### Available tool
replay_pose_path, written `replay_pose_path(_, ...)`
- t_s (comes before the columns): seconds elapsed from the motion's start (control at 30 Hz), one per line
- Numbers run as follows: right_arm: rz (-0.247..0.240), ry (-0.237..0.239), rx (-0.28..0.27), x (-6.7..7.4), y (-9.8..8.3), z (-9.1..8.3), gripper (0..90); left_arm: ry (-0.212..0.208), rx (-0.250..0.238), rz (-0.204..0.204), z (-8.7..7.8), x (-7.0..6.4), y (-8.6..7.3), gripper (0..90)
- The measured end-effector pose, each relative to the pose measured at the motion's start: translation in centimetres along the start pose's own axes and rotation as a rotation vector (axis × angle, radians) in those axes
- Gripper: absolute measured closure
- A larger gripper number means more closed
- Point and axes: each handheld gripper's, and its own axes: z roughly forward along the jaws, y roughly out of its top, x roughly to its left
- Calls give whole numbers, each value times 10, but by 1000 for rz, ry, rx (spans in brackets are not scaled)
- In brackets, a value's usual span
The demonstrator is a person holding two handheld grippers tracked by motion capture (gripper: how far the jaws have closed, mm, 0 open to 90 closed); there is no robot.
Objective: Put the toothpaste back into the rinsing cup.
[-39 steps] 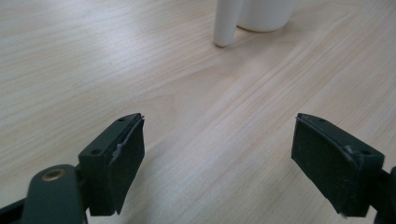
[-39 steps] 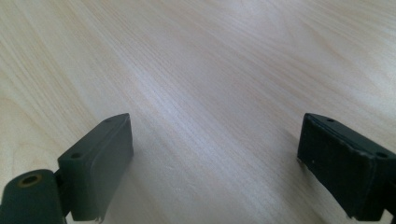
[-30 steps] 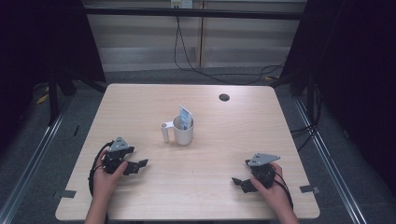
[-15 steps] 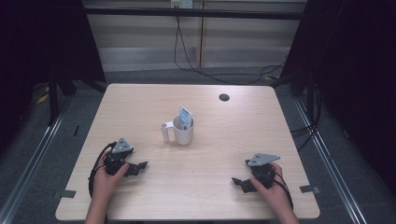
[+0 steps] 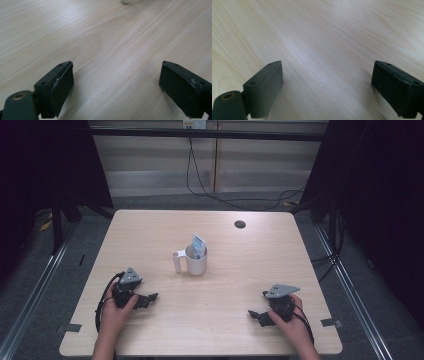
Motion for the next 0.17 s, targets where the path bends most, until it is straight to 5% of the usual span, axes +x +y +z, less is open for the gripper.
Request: replay_pose_path(0.17,-1,0,0,0,0,0,99,1,-1,0,0,0,0,122)
